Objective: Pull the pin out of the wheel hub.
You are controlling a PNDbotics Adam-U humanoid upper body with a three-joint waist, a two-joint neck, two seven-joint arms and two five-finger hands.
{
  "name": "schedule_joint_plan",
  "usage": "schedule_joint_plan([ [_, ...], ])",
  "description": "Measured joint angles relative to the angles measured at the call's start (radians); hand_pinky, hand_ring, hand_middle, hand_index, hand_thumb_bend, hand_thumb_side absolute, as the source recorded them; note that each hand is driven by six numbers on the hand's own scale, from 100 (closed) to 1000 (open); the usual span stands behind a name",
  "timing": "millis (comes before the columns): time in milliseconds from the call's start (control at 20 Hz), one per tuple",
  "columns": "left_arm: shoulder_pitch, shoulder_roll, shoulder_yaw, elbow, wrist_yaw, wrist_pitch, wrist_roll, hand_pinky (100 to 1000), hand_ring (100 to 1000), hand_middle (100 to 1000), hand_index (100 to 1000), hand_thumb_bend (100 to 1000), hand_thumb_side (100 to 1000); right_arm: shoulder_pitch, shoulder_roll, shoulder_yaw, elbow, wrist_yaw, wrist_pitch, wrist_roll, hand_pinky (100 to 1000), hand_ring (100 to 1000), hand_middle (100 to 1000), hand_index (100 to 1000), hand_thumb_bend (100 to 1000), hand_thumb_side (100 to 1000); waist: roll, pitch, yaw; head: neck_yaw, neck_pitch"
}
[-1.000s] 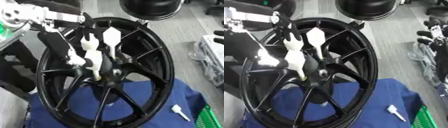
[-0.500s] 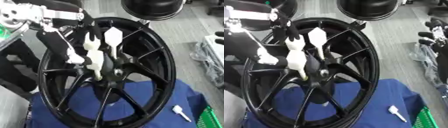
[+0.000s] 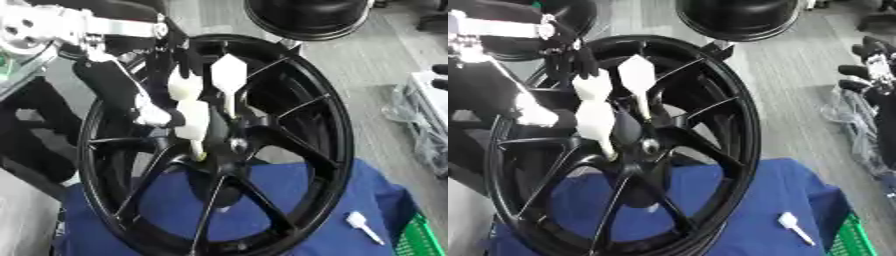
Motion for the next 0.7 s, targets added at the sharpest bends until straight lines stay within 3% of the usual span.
schedule_joint_plan([
  [200, 0.000, -0.002, -0.009, 0.014, -0.003, 0.005, -0.006, 662, 722, 752, 801, 415, 277, -0.004, 0.000, 0.000, 0.000, 0.000, 0.000, 0.000, 781, 786, 850, 901, 100, 746, 0.000, 0.000, -0.001, 0.000, 0.000],
  [700, 0.000, -0.019, -0.024, 0.036, -0.001, 0.026, -0.004, 628, 690, 724, 781, 423, 278, -0.005, 0.000, 0.004, 0.000, 0.000, 0.000, 0.003, 781, 786, 851, 902, 100, 747, 0.000, 0.000, -0.002, 0.001, 0.000],
])
